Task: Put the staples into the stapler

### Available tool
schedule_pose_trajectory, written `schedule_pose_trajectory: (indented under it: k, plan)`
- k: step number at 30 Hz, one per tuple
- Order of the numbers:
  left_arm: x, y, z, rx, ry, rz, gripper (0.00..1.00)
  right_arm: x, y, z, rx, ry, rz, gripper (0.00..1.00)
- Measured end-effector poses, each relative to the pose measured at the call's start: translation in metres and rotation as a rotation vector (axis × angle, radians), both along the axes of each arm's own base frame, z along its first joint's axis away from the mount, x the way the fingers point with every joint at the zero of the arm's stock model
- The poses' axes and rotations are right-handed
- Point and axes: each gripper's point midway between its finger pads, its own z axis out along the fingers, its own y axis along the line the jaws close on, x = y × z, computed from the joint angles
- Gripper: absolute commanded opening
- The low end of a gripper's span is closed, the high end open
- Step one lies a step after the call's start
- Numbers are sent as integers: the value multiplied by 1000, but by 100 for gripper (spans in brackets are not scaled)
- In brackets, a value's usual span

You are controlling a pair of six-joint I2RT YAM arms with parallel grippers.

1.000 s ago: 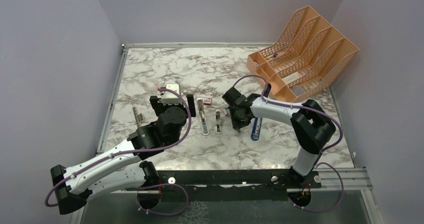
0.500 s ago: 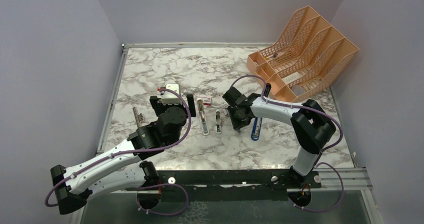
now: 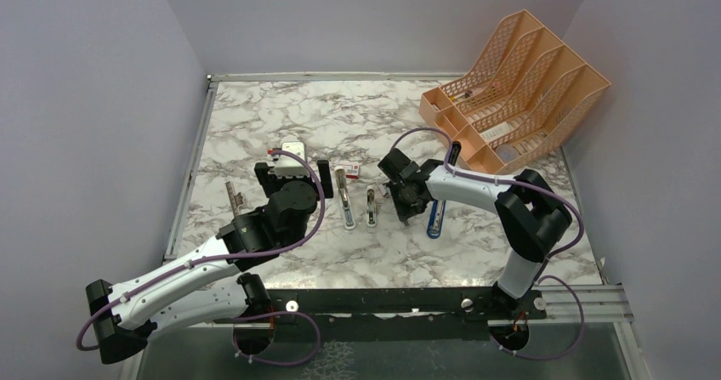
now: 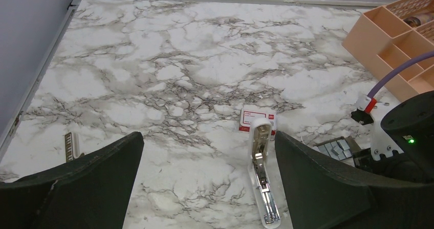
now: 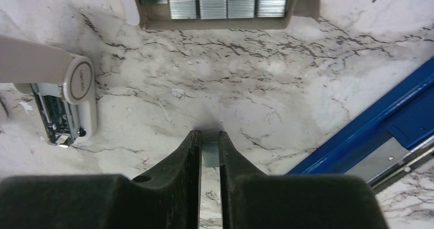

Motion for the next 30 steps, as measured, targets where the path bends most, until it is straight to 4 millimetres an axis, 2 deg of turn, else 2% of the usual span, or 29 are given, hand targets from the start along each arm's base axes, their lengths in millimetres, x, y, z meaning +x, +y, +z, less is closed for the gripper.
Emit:
schedule_pose_trajectory:
  k: [6, 14, 18, 30]
  plan:
    - [0, 0, 0, 0, 0, 0, 99, 4, -12, 7, -27, -59, -57, 17]
    - [0, -1, -1, 1, 2, -5, 99, 22, -28, 57, 22, -252, -226, 20]
    - [0, -4, -3, 5, 9, -17, 99, 29, -40, 73, 42, -322, -353, 21]
    - [1, -17, -12, 20, 40, -67, 99, 25, -97, 79, 40, -403, -651, 22]
